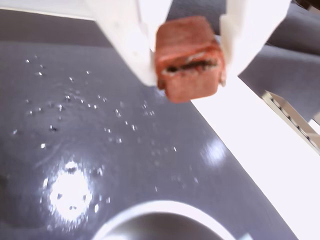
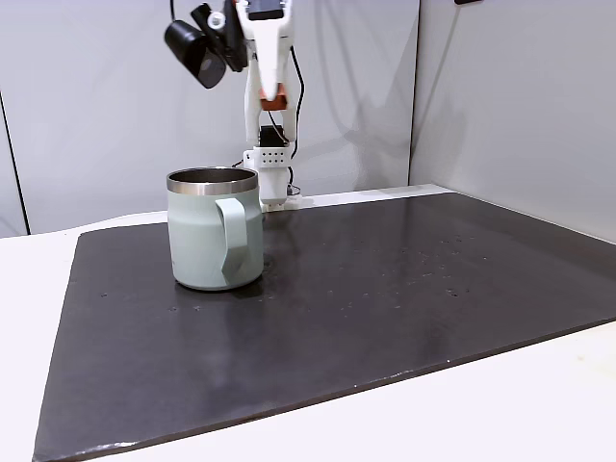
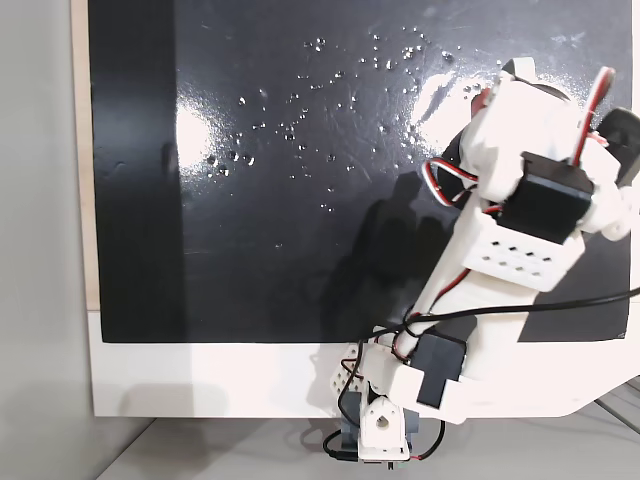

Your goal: Grasp a cube and put it in the cup.

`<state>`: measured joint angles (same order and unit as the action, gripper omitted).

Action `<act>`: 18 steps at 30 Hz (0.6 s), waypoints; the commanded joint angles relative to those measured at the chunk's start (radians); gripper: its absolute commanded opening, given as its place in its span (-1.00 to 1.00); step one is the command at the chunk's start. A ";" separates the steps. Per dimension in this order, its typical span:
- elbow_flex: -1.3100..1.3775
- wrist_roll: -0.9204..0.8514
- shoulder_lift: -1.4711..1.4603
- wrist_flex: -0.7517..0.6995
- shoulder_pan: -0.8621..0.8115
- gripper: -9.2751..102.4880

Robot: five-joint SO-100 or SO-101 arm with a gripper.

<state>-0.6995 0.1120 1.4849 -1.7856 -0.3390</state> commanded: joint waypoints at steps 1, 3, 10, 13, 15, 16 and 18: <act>-0.015 -0.041 0.061 -0.009 -0.081 -0.83; -0.020 -0.071 0.041 -0.009 -0.118 -0.83; -0.005 -0.163 -0.066 -0.008 -0.201 -0.83; 0.009 -0.173 -0.118 -0.006 -0.224 -0.83; 0.012 -0.183 -0.143 -0.006 -0.230 -0.83; 0.012 -0.187 -0.153 -0.006 -0.233 -0.83; 0.014 -0.199 -0.172 -0.006 -0.236 -0.83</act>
<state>-0.7225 -0.0690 1.3100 -1.7856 -0.5676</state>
